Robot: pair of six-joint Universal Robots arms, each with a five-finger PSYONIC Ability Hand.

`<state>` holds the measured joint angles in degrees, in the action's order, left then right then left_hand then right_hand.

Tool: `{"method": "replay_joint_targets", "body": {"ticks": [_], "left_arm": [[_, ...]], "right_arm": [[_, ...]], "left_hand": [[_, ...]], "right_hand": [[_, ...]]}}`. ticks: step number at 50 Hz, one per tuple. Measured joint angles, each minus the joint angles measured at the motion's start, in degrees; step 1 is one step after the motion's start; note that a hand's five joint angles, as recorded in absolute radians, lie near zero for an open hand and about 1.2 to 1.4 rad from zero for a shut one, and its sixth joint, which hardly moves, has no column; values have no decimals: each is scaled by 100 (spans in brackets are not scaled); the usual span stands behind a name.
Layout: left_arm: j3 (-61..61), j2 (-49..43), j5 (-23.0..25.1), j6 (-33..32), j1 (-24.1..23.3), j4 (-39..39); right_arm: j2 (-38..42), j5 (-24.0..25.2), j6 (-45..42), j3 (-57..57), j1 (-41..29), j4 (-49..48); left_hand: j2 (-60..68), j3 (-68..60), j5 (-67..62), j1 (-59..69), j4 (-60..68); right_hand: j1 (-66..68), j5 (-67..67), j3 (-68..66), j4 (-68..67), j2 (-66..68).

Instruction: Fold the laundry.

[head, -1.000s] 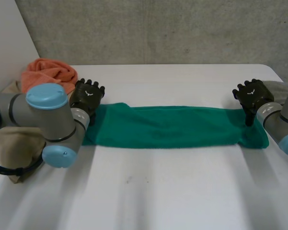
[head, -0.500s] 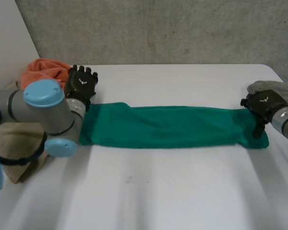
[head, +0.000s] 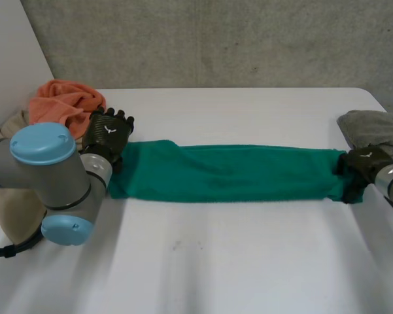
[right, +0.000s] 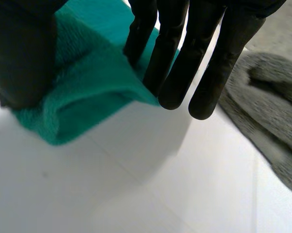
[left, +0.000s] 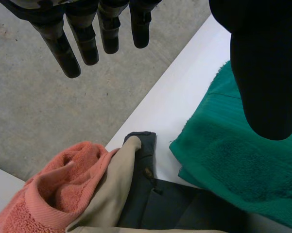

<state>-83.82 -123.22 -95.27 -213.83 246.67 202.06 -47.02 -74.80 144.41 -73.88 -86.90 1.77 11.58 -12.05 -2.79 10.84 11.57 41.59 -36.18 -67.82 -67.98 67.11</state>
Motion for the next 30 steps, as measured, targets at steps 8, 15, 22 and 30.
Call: {"method": "replay_joint_targets", "body": {"ticks": [8, 15, 22, 30], "left_arm": [[-171, 288, -1, -6, 11, 0], [-403, 606, 7, -2, 29, 6], [-593, 782, 9, 31, 26, 9], [-696, 832, 9, 174, 6, 9]], "right_arm": [[-722, -75, -357, -222, 554, -143], [-999, -49, -1250, -340, 1095, -173], [-1001, 204, -1534, -482, 1227, -129], [-991, 699, -1345, -669, 1177, -127]], "left_hand": [[0, 0, 0, 0, 0], [0, 0, 0, 0, 0], [0, 0, 0, 0, 0], [0, -1, 0, 0, 0]], "right_hand": [[0, 0, -11, -11, 0], [8, 0, -5, -11, -4], [-612, 425, 2588, 2601, -2540], [-1416, 1491, 3696, 3691, -3602]]}}
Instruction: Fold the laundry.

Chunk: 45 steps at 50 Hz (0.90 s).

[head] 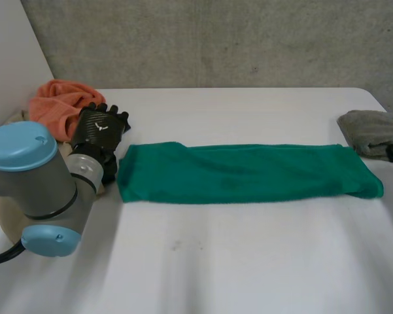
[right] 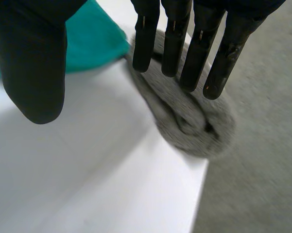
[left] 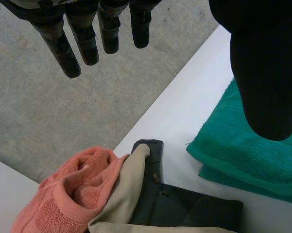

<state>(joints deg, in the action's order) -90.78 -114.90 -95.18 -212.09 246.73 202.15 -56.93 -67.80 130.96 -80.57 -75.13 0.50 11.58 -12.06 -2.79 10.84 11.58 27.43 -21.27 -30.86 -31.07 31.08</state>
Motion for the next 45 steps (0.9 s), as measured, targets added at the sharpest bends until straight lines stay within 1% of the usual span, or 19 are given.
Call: {"method": "replay_joint_targets", "body": {"ticks": [5, 7, 12, 14, 22, 24, 26, 27, 34, 38, 41, 45], "left_arm": [[-44, 8, 0, 44, 3, 0], [-61, 7, 0, 50, 4, 1], [-106, 1, 3, 55, 3, 15], [-123, -4, 3, 55, 0, 23], [-181, -14, 6, 54, -6, 41], [-193, -15, 7, 54, -5, 41], [-201, -15, 8, 53, -4, 41], [-206, -14, 8, 54, -4, 40], [-232, 6, 8, 53, -4, 40], [-259, 64, 5, 54, -3, 41], [-299, 147, 1, 64, -2, 37], [-330, 192, 0, 77, -2, 36]], "right_arm": [[0, 516, 44, -195, -98, -29], [8, 647, 46, -227, -133, -35], [45, 760, 46, -235, -172, -45], [188, 808, 42, -180, -239, -78], [585, 743, 35, 39, -426, -219], [690, 693, 34, 90, -456, -329], [759, 633, 35, 116, -471, -464], [780, 583, 36, 119, -475, -569], [717, 308, 27, -22, -449, -1022], [470, 205, -6, -146, -409, -1142], [133, 113, -85, -269, -214, -1229], [26, 90, -172, -297, -49, -1245]], "left_hand": [[0, 0, 0, 0, 0], [0, 0, 0, 0, 0], [0, 0, 0, 0, 0], [0, 0, 0, 0, 0], [0, 0, 0, 0, 0], [0, 1, 0, 0, 0], [0, 0, 0, 1, 0], [0, 0, 0, 0, 0], [0, 0, 0, 0, 0], [0, 0, 0, 0, 0], [0, 1, 0, 1, 0], [0, 0, 0, 0, 0]], "right_hand": [[-7, 50, 21, 36, -19], [-7, 50, 21, 36, -18], [-7, 50, 21, 36, -18], [-7, 50, 21, 36, -18], [382, -420, -591, -548, 552], [1443, -1534, -1811, -1692, 1809], [1443, -1534, -1811, -1692, 1809], [2846, -3384, -3583, -3579, 3593], [2861, -3504, -3708, -3702, 3642], [2861, -3504, -3708, -3702, 3641], [2861, -3504, -3708, -3702, 3641], [2861, -3504, -3708, -3702, 3641]]}}
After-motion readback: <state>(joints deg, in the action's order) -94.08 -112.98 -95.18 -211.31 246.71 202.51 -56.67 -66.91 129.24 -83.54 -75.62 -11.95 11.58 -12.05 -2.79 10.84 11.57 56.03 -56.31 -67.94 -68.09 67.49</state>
